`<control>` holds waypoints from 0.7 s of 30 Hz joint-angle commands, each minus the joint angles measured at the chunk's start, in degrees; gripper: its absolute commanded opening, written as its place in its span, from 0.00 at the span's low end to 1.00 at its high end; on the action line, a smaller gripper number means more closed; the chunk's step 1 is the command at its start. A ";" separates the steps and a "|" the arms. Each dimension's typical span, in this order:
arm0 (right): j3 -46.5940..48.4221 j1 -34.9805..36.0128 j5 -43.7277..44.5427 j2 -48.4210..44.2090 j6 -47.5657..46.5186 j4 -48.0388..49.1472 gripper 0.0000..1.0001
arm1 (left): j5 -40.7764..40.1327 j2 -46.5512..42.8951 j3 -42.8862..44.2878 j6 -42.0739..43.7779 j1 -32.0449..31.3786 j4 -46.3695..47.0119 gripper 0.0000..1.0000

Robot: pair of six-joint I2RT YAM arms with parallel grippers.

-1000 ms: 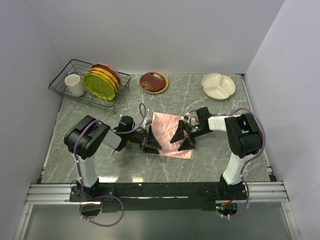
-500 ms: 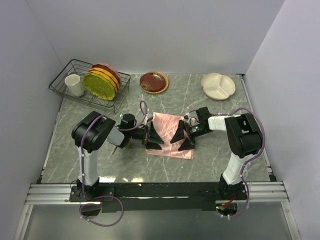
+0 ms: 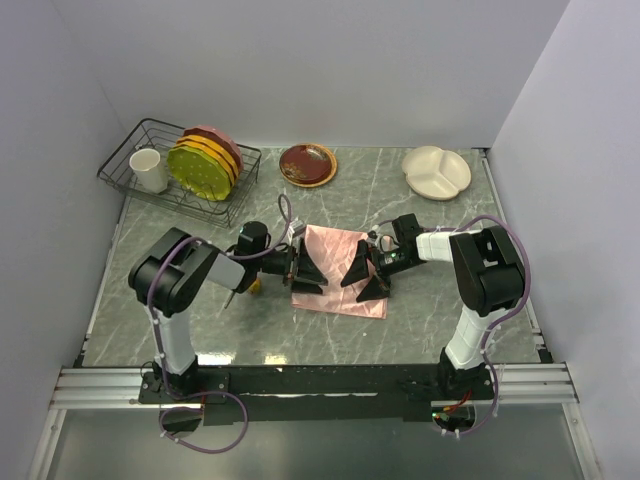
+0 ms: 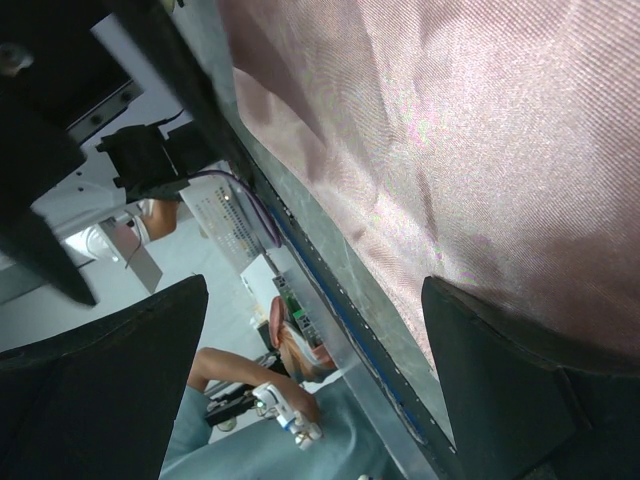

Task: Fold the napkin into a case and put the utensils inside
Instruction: Smooth out the square-folded napkin at the center of the board.

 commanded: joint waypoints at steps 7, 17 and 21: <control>-0.88 -0.56 13.09 1.62 -3.94 -1.81 0.98 | -2.05 -1.11 -4.42 -2.76 -2.76 6.54 0.99; -1.14 -0.64 13.97 1.62 -4.64 -2.33 0.98 | -3.29 7.16 -5.39 -6.02 -1.70 10.25 0.99; -0.79 -0.64 13.80 1.26 -4.91 -2.78 0.98 | -1.62 0.33 -3.38 -6.55 -1.61 7.36 0.99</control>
